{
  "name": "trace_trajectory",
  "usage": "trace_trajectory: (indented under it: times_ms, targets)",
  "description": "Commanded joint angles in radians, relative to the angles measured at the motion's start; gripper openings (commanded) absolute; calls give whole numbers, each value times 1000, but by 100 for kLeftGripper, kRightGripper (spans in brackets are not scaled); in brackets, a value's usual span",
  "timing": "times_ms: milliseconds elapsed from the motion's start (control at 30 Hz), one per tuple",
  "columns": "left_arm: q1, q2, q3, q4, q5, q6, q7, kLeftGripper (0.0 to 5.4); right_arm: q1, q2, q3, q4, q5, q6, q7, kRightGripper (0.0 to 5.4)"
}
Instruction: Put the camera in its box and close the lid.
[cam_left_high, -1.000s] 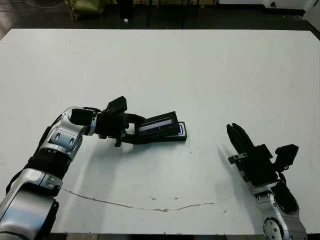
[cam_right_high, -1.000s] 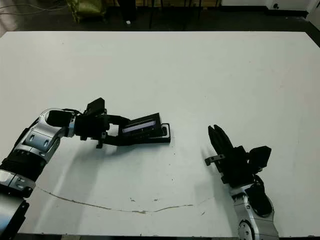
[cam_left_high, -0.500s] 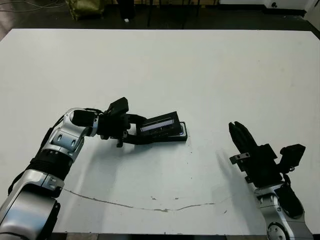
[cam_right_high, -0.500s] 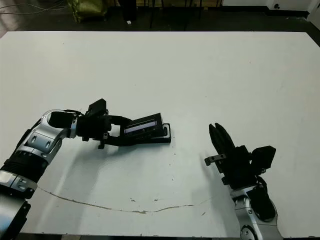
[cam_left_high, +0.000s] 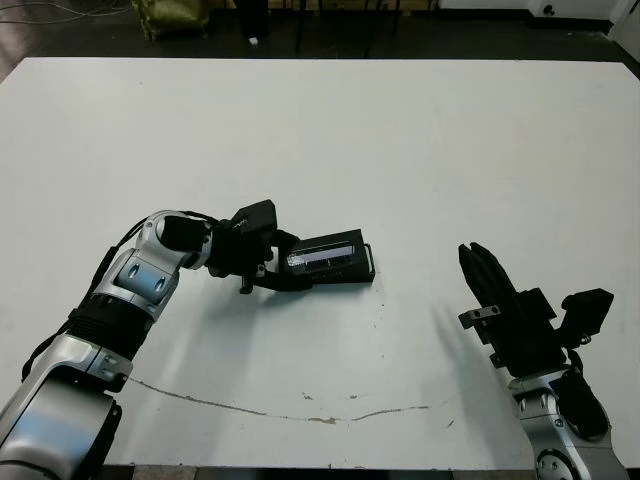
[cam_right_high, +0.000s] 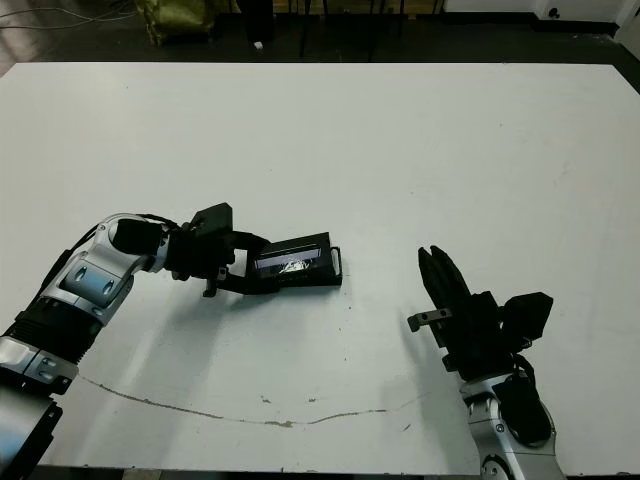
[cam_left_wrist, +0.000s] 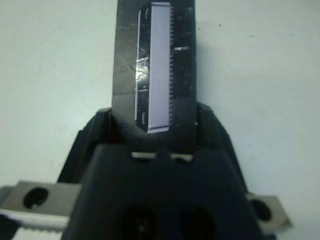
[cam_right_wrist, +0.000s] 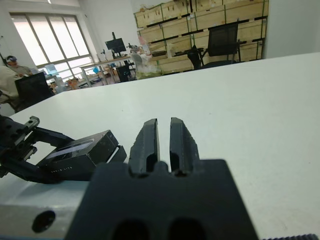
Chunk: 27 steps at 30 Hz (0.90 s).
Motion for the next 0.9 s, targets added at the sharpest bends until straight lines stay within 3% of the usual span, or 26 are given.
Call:
trace_trajectory:
  times_ms: [33, 633, 900]
  targets:
    - [3, 0, -19, -3, 16, -1, 0, 226, 11, -13, -6, 25, -17, 9, -2, 0]
    - [-43, -52, -36, 51, 2, 47, -27, 226, 12, -1, -6, 9, 5, -1, 8, 0]
    - [-62, -86, -41, 74, -6, 47, -44, 226, 28, -4, -4, -20, 11, 33, -12, 0]
